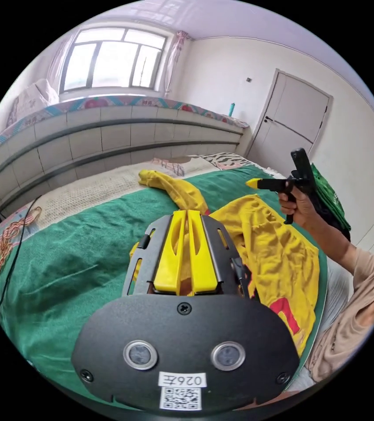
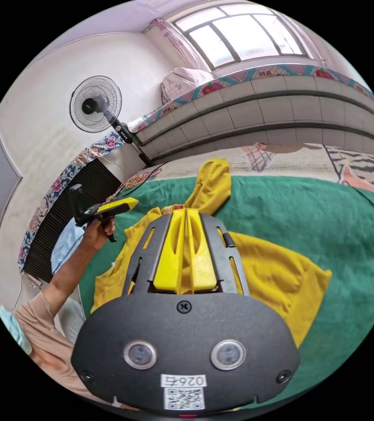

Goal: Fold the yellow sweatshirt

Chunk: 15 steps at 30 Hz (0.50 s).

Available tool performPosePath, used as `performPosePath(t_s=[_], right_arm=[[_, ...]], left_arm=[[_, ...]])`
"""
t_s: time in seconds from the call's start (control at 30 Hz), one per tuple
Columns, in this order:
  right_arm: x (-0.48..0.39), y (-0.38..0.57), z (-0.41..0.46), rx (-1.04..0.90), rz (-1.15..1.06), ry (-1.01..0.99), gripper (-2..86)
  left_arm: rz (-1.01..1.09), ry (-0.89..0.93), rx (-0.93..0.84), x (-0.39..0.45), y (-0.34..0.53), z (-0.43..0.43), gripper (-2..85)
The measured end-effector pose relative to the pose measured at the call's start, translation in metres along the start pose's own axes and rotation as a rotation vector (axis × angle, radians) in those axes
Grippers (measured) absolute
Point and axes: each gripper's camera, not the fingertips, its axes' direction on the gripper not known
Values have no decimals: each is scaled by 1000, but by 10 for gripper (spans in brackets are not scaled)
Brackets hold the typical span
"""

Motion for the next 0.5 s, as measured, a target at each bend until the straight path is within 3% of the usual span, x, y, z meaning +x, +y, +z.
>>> performPosePath(t_s=[0.1, 0.27, 0.43, 0.5], right_arm=[[-15, -48, 63, 6, -8, 92, 43], [-27, -115, 188, -43, -23, 223, 97], [32, -160, 309, -306, 51, 397, 4], [40, -165, 289, -233, 29, 279, -4]], left_arm=[[-57, 83, -67, -55, -5, 36, 85], [-114, 121, -95, -112, 4, 91, 98], [-90, 194, -130, -147, 14, 122, 102], [-94, 216, -82, -160, 12, 115, 106]])
